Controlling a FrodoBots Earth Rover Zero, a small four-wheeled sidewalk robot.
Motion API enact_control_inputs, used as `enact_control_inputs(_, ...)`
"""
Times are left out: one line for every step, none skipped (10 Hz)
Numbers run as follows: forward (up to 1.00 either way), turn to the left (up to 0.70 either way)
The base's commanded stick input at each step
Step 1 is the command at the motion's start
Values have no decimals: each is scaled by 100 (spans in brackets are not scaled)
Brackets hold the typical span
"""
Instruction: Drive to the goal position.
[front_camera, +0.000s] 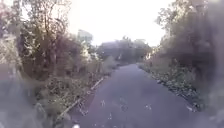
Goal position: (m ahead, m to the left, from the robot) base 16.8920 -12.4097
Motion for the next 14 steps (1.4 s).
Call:
enact_control_inputs(45, -26)
enact_control_inputs(45, -27)
enact_control_inputs(45, -27)
enact_control_inputs(45, -27)
enact_control_inputs(45, -27)
enact_control_inputs(45, -27)
enact_control_inputs(45, -27)
enact_control_inputs(45, -27)
enact_control_inputs(45, -27)
enact_control_inputs(45, -27)
enact_control_inputs(45, -27)
enact_control_inputs(45, -27)
enact_control_inputs(45, -27)
enact_control_inputs(45, -27)
